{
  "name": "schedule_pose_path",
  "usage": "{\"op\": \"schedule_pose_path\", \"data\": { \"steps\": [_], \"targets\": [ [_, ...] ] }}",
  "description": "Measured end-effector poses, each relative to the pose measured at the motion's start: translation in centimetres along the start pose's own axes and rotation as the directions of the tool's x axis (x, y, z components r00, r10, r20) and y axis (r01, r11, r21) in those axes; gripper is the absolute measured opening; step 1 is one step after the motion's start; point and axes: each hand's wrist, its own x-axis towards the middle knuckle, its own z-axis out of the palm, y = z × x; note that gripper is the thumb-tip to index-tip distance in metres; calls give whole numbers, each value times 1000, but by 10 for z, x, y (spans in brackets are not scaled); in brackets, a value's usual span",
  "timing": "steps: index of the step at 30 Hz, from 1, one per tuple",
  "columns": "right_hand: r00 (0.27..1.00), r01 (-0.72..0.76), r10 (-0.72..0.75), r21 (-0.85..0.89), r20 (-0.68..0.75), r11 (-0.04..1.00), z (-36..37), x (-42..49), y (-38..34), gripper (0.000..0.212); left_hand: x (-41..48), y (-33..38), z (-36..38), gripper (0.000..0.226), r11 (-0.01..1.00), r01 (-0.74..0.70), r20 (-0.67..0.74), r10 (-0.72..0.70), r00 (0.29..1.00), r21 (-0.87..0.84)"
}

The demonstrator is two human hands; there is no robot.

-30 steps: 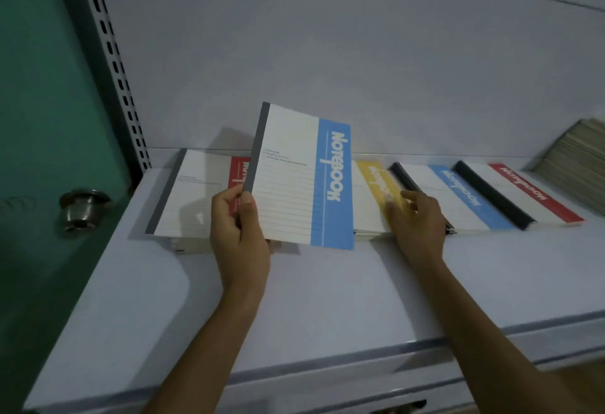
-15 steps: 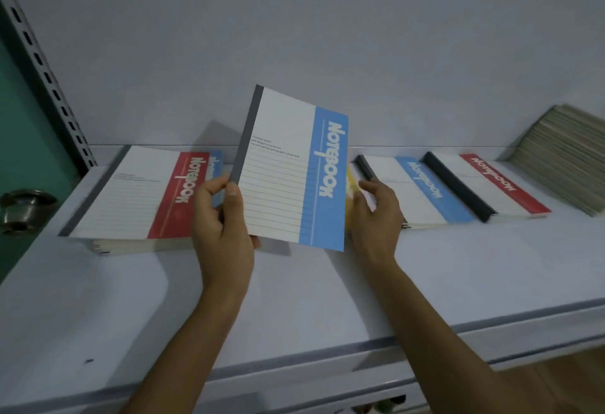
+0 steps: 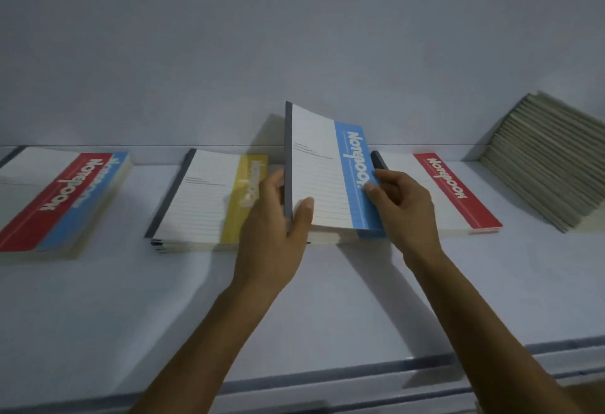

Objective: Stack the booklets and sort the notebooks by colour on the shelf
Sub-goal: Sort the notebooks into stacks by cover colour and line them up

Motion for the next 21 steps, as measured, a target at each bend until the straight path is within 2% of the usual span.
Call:
{"op": "schedule_pose_path", "data": {
  "steps": [2,3,5,7,9,13,17,21],
  "targets": [
    [997,33,-24,-143,67,989,0,8,17,46,-1,-2,15,61,948,-49,-9,54,998,316],
    [995,75,-60,-186,82,980,3,7,24,49,-5,-3,22,58,885,-100,-21,123,992,456],
    [981,176,-152,-233,117,956,9,0,34,50,-11,-8,29,45,782,-212,49,227,973,586],
    [964,246,-212,-249,158,937,13,-2,41,47,-10,-13,32,38,749,-281,164,229,960,601],
    [964,248,-217,-232,152,940,12,2,43,44,-8,-16,32,39,752,-282,210,192,959,596],
    [959,261,-232,-188,161,947,13,0,45,40,-10,-20,34,41,733,-257,191,175,966,630],
    [958,264,-229,-224,171,938,14,2,46,39,-8,-21,35,52,705,-273,185,201,962,654],
    [954,265,-221,-228,201,937,13,0,49,37,-10,-21,38,49,713,-238,164,172,971,659]
  ]
}}
